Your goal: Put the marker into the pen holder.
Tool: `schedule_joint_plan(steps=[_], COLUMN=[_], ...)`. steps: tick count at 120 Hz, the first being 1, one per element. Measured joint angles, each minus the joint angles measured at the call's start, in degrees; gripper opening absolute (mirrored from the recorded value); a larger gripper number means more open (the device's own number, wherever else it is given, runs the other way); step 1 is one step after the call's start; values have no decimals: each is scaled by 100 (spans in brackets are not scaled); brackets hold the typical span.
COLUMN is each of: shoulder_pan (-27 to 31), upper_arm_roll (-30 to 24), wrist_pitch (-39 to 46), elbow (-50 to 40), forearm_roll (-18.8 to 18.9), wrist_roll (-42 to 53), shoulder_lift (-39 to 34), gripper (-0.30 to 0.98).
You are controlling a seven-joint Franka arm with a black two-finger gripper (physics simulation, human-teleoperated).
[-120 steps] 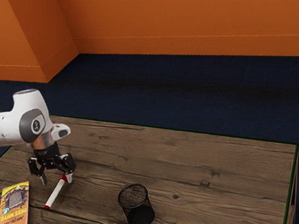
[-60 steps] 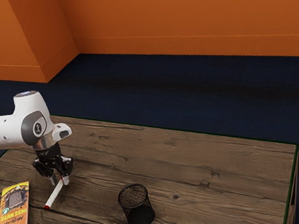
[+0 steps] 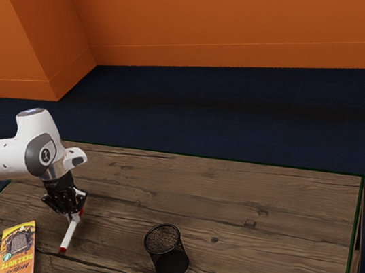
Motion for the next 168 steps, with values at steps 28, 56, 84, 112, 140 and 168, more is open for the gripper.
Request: schedule_joint_plan(steps=[28,56,84,112,140,168], shoulder_pan=[-27,-78,-806,-930,-1038,-1051], upper_arm_roll=[-85,-809,-1305,-1892,-2525,-2732], wrist_pitch=[0,0,315,824,1001,1050], elbow=[13,-6,-45,-295,-860,-1225], forearm_roll=[273,565,953,1070,1043,1026], wrist_roll=[-56,-110,-226,-543,-1119,-1730], shoulder_lift=[-650,-1570,-1990,-1892,-2316,-2615], gripper=[-10,-10,-10,-10,-10,-10])
